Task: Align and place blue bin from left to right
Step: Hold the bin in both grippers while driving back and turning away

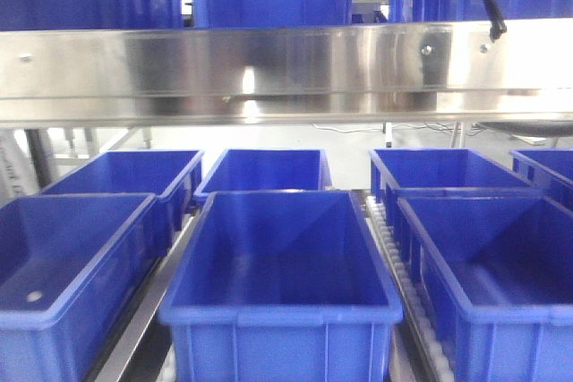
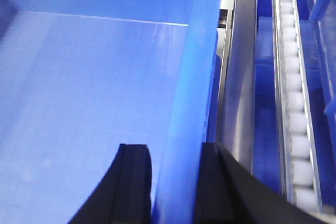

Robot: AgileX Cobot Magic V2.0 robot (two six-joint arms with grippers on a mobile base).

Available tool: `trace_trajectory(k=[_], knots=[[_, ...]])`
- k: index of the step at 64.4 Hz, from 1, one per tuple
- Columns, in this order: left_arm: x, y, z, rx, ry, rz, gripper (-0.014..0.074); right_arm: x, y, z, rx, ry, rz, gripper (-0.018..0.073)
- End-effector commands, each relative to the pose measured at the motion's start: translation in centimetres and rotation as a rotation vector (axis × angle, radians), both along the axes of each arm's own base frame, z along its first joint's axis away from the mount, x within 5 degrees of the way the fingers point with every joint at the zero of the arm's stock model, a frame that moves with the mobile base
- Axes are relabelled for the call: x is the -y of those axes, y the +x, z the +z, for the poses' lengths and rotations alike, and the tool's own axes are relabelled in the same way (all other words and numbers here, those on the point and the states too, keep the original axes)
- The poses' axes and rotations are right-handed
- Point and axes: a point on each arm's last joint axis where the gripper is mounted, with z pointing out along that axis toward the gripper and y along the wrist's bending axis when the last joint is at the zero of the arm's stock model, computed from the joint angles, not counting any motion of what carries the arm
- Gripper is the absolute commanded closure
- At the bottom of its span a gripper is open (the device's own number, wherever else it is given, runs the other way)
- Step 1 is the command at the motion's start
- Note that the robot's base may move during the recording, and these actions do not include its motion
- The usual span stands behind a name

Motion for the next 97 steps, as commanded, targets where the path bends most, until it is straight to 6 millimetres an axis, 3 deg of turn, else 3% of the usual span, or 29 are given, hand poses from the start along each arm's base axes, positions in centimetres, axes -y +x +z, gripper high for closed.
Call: trace_trajectory(k=[1, 97], knots=[[1.33, -1.1, 2.15, 0.099, -0.109, -0.07, 0.0708, -0.84, -1.14, 2.43, 0.114, 0.131, 0.072, 0.0712], [1.33, -1.1, 2.15, 0.099, -0.109, -0.07, 0.0708, -0.84, -1.14, 2.43, 0.114, 0.131, 0.072, 0.0712]])
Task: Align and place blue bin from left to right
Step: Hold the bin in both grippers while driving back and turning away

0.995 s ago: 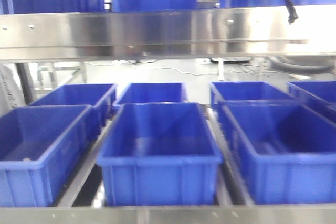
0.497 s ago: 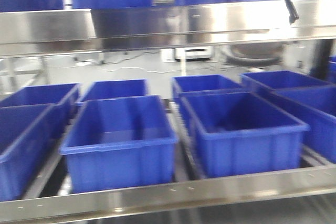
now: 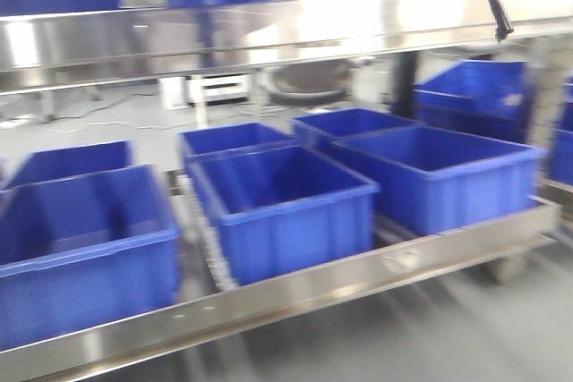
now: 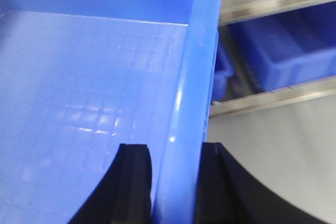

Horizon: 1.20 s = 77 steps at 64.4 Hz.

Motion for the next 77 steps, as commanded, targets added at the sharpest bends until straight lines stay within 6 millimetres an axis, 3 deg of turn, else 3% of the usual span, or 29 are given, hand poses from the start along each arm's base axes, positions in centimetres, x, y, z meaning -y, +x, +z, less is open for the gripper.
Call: trace_trajectory(k=[1, 77], knots=[[1.34, -1.05, 2.09, 0.097, -0.109, -0.07, 0.0708, -0.83, -1.15, 2.42, 0.113, 0.13, 0.072, 0.0712], [1.34, -1.05, 2.09, 0.097, -0.109, -0.07, 0.0708, -0.83, -1.15, 2.42, 0.113, 0.13, 0.072, 0.0712]])
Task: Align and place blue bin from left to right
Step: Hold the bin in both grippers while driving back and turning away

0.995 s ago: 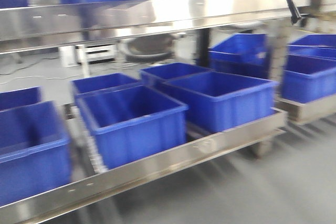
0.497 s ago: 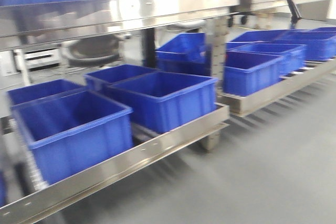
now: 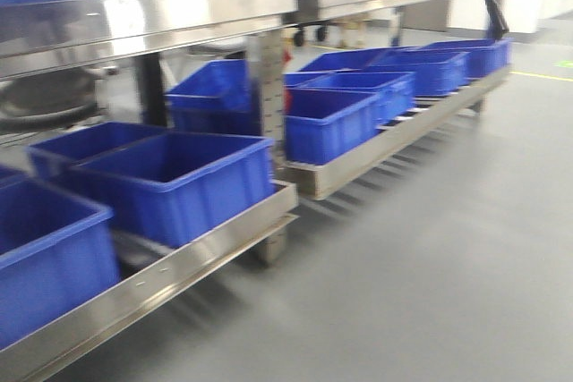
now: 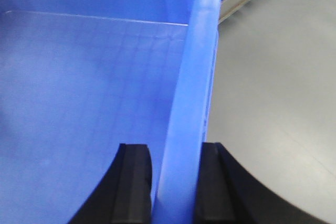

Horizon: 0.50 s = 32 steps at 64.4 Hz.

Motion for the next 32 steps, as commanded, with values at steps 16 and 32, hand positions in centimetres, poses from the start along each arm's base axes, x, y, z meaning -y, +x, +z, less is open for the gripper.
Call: trace_trajectory(k=[16, 32], knots=[[1.32, -1.04, 2.09, 0.098, -0.107, -0.07, 0.0708, -0.83, -1.15, 2.42, 0.113, 0.13, 0.072, 0.0712], [1.32, -1.04, 2.09, 0.098, -0.107, -0.07, 0.0708, -0.83, -1.15, 2.42, 0.113, 0.13, 0.072, 0.0712]])
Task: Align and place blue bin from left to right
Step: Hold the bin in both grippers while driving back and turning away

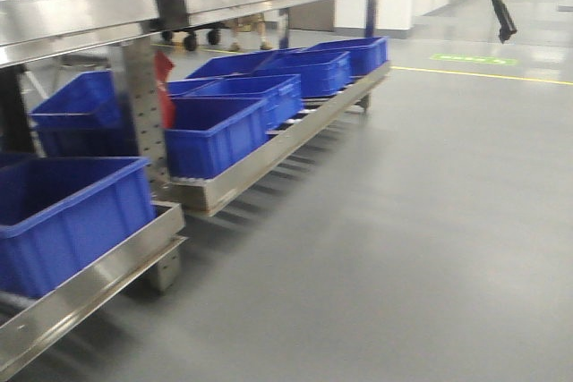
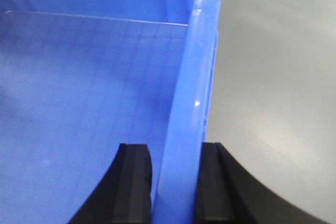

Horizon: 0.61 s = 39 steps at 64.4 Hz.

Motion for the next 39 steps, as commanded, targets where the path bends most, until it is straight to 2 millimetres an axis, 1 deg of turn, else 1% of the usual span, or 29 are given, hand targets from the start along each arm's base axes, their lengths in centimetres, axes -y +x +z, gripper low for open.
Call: trace_trajectory(k=[1, 39], knots=[[1.32, -1.05, 2.08, 0.097, -0.107, -0.07, 0.0708, -0.83, -1.15, 2.42, 0.113, 0.13, 0.072, 0.0712], [1.32, -1.05, 2.08, 0.097, -0.107, -0.07, 0.0708, -0.83, -1.15, 2.42, 0.113, 0.13, 0.072, 0.0712]])
